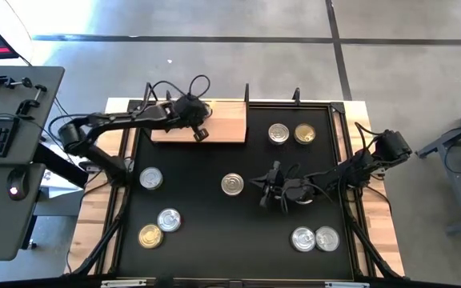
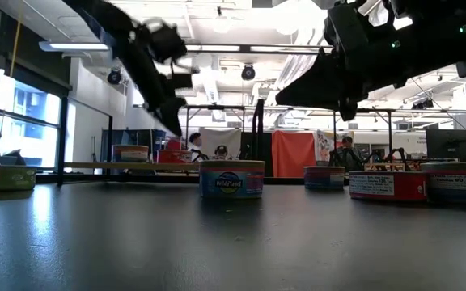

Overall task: Stack canned seafood by type on shelf
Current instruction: Put the green tuna can on the shelf

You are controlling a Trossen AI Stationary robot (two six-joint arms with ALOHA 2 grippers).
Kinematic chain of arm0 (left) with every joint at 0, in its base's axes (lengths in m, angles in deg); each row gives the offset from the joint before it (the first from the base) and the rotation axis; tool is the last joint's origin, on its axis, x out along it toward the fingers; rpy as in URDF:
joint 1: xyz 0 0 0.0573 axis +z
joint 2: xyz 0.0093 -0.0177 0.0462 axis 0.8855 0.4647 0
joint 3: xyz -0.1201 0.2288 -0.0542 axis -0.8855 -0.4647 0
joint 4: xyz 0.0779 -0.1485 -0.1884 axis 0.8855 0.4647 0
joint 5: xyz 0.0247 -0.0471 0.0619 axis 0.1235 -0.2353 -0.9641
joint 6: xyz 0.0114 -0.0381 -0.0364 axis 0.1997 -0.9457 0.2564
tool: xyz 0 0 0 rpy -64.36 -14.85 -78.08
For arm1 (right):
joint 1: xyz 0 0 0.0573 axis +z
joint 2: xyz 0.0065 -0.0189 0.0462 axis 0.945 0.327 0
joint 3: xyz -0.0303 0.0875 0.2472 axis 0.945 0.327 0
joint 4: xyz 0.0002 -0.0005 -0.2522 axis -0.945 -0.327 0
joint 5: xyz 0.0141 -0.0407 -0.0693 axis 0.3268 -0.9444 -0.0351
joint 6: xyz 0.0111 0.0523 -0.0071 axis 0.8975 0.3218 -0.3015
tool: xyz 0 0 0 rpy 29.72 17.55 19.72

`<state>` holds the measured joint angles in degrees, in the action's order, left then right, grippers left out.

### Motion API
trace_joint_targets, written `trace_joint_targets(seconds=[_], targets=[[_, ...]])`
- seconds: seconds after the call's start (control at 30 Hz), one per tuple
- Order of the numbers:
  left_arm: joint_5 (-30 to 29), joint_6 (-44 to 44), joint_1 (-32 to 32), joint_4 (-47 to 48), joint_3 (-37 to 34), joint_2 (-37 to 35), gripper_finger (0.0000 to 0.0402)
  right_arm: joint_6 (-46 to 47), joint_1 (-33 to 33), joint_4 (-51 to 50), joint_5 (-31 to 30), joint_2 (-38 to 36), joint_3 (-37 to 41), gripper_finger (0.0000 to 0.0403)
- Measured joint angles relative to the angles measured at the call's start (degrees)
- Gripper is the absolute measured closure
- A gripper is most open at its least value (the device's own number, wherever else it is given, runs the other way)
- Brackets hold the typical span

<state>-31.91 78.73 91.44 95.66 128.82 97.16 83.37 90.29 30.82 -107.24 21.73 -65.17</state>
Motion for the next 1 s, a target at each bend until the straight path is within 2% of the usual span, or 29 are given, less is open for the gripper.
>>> trace_joint_targets(seconds=[0.1, 0.33, 0.47, 0.63, 0.77, 0.9, 1.0], targets=[[-4.7, -0.2, -4.5, 1.7, 0.0, -5.4, 0.0402, 0.0, -0.3, 0.1, 0.0, 0.0, 0.0, 0.0403], [-2.9, -3.2, -20.6, 2.3, -4.6, -16.3, 0.0402, -1.1, -0.3, 0.6, 0.0, 0.0, 0.0, 0.0402], [-2.7, -8.0, -30.6, -4.2, -11.5, -19.1, 0.0402, -4.4, -0.3, 0.7, 0.1, 0.0, 0.0, 0.0394], [-2.7, -10.0, -40.1, -24.7, -22.4, -17.7, 0.0402, -7.0, -0.8, 1.6, 1.8, 0.0, -0.1, 0.0349], [-2.7, -9.7, -44.2, -40.8, -28.5, -13.9, 0.0402, -6.6, -1.9, 1.3, 5.0, 0.0, -0.1, 0.0294], [-2.9, -8.2, -46.0, -44.0, -28.8, -10.4, 0.0402, -7.9, -2.5, 1.4, 6.0, 0.0, -0.1, 0.0249], [-4.3, -8.9, -46.9, -38.7, -27.2, -9.6, 0.0402, -8.0, -2.8, 1.4, 6.2, 0.0, -0.1, 0.0232]])
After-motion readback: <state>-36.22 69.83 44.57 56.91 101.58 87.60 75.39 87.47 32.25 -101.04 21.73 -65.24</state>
